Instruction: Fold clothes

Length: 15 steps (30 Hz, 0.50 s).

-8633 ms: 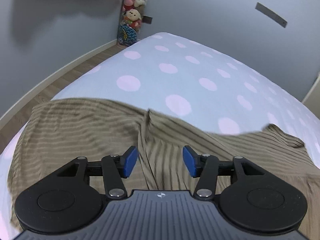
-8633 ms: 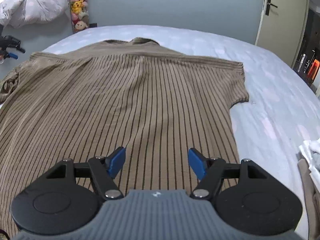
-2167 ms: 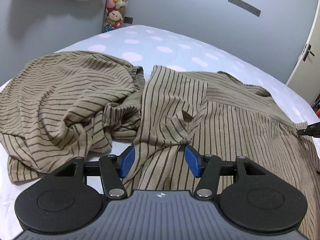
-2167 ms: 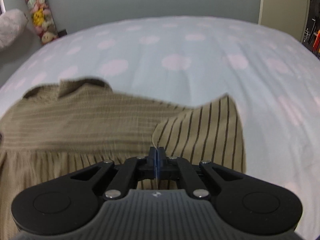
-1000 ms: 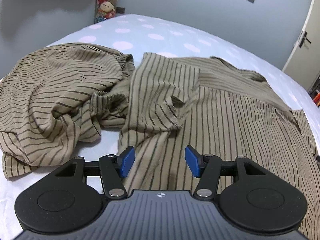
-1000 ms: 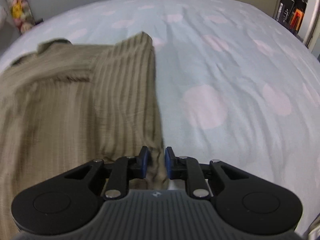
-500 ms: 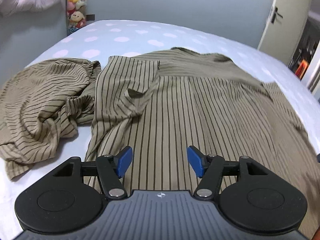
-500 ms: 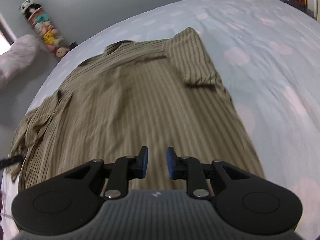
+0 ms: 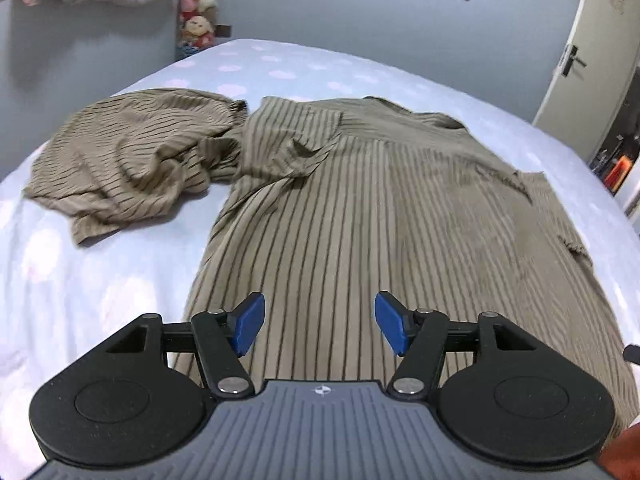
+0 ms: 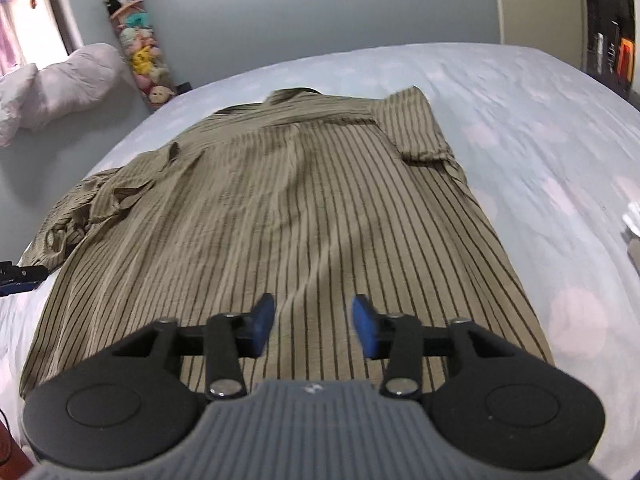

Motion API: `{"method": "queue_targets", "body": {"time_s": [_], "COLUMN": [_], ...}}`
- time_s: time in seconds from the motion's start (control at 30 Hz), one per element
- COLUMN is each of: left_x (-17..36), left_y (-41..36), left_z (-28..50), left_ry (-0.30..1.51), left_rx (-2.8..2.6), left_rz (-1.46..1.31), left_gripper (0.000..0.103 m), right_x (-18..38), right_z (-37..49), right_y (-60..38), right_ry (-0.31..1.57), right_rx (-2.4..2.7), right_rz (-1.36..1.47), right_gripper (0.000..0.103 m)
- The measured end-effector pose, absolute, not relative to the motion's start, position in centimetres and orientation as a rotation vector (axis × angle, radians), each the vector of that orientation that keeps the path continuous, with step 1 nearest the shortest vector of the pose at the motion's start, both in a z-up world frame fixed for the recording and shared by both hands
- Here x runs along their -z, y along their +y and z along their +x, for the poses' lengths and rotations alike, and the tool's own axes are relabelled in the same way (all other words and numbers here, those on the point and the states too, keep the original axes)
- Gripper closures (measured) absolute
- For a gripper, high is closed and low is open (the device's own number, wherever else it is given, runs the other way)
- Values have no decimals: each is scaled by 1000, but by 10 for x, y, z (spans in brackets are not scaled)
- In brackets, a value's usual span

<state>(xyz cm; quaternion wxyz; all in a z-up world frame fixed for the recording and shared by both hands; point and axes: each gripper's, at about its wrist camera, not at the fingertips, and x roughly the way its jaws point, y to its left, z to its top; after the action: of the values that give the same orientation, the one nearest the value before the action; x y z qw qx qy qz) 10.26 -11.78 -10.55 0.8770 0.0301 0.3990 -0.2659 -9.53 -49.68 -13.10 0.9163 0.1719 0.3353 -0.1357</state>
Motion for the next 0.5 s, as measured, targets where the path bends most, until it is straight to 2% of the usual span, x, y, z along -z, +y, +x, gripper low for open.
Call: {"method": "queue_targets", "body": {"time_s": [0.27, 0.5], "left_x": [83, 42], "left_y": [-91, -55], "left_z": [77, 65], "left_ry": [876, 829], "left_rx": [620, 602], "left_rz": [55, 142], "left_gripper": [46, 46], "right_x": [127, 123], "right_z": [-107, -117], "right_y": [-495, -500], "right_ry": [618, 552], "right_rx": [270, 258], "right_rz": [349, 386], "right_gripper": [54, 53]}}
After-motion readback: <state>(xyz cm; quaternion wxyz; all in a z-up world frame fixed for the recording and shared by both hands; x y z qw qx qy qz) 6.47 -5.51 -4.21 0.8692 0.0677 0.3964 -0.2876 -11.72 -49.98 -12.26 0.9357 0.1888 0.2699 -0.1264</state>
